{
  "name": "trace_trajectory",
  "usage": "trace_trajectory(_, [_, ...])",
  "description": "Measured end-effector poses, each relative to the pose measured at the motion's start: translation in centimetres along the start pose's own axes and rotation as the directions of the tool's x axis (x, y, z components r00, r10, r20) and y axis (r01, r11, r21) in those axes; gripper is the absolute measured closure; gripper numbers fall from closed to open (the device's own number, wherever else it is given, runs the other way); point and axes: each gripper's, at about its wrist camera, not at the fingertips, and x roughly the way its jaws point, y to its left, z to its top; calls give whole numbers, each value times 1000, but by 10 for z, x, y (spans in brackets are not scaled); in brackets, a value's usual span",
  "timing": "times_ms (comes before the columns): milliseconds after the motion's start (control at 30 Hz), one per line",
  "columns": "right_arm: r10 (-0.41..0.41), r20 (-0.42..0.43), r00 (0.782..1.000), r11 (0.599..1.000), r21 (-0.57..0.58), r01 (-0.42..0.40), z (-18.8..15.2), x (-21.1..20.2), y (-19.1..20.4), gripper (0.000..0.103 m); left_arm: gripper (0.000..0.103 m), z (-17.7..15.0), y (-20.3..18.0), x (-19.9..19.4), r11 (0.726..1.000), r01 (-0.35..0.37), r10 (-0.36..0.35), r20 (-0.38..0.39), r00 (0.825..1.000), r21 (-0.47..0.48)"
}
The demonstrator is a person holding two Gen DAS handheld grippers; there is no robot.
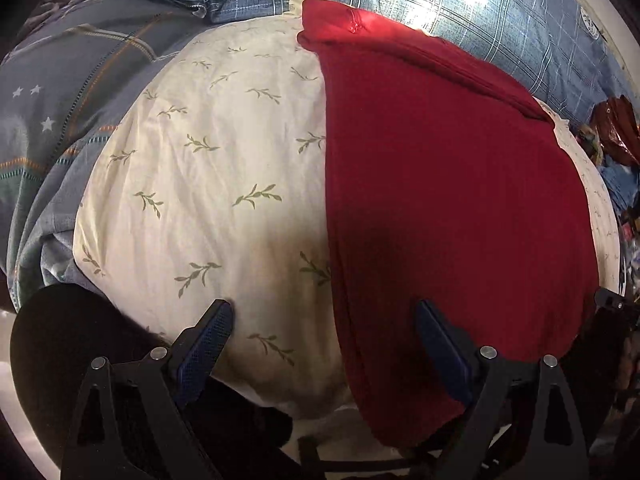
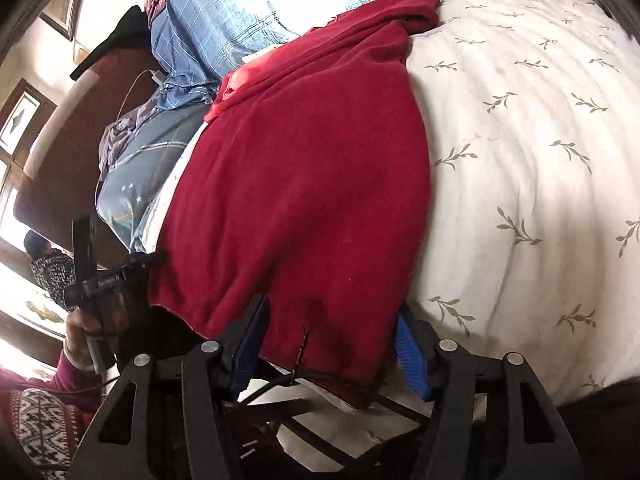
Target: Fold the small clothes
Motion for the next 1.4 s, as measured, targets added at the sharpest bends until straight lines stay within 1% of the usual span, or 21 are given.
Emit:
trace_trajectory(100, [6, -10, 1000, 1000, 5, -6, 2, 0, 1, 40, 12, -2, 0, 2, 1000, 9, -10, -16, 1000, -19])
trace_trajectory(167, [15, -13, 1000, 1000, 14, -15, 4, 0, 0, 42, 19, -3, -1, 2, 999, 16, -17, -23, 1000, -45])
trace_trajectory(200, [13, -12, 1000, 1000, 11, -13, 3, 0, 0, 43, 27, -4, -1, 2, 998, 22, -24, -28, 999, -56])
trace_trajectory(233, [16, -12, 1000, 1000, 4, -16, 3, 0, 1, 43, 31, -3, -1, 3, 998, 26, -28, -34, 999, -62])
trace_trajectory(333, [44, -20, 999, 999, -10, -44, 3, -1, -3, 45, 36, -4, -6, 0, 998, 24, -26, -35, 999, -57])
trace_trajectory(533, [55, -35, 998, 998, -30, -56, 6, 1, -1, 50, 38, -6, -15, 1, 1000, -3, 2, -35, 999, -31])
trace_trajectory(600, [50, -36, 998, 998, -41, -51, 7, 3, 1, 52, 38, -7, -19, 3, 1000, -17, 16, -32, 999, -22])
trace_trajectory(700, [48, -32, 998, 998, -45, -50, 8, 6, 2, 52, 38, -8, -23, 6, 999, -30, 30, -30, 999, -15])
trace_trajectory(767, [38, -34, 999, 997, -66, -40, 8, 7, 5, 52, 38, -8, -25, 7, 999, -34, 33, -30, 999, -12])
trace_trajectory(800, [29, -34, 999, 996, -82, -32, 8, 8, 8, 54, 37, -9, -25, 8, 999, -35, 34, -29, 999, -11])
trace_trajectory(833, [24, -29, 999, 996, -91, -26, 8, 8, 9, 58, 37, -10, -26, 8, 999, -37, 37, -26, 999, -10])
trace_trajectory(867, [20, -20, 1000, 995, -98, -22, 8, 8, 10, 72, 37, -10, -27, 9, 999, -40, 40, -24, 999, -7])
trace_trajectory(900, [15, -11, 1000, 994, -104, -16, 8, 8, 11, 81, 37, -10, -27, 9, 999, -43, 43, -23, 999, -4])
trace_trajectory(1067, [23, -16, 1000, 996, -89, -25, 8, 8, 6, 81, 37, -13, -29, 12, 999, -44, 44, -19, 999, 0])
trace_trajectory(1100, [24, -18, 1000, 996, -89, -25, 8, 9, 6, 80, 37, -13, -28, 11, 999, -43, 43, -21, 999, 0])
trace_trajectory(1167, [17, -21, 1000, 995, -99, -19, 7, 10, 8, 78, 37, -12, -29, 12, 999, -44, 44, -22, 999, 1])
trace_trajectory(1333, [-2, -20, 1000, 993, -117, 0, 7, 10, 12, 79, 38, -13, -27, 11, 999, -43, 43, -20, 999, 5])
trace_trajectory(1367, [-3, -13, 1000, 993, -117, 2, 7, 8, 12, 82, 39, -12, -26, 10, 999, -41, 41, -21, 999, 5])
trace_trajectory(1400, [-1, -6, 1000, 993, -117, 0, 7, 7, 12, 86, 47, -13, -25, 9, 1000, -29, 29, -23, 999, 8])
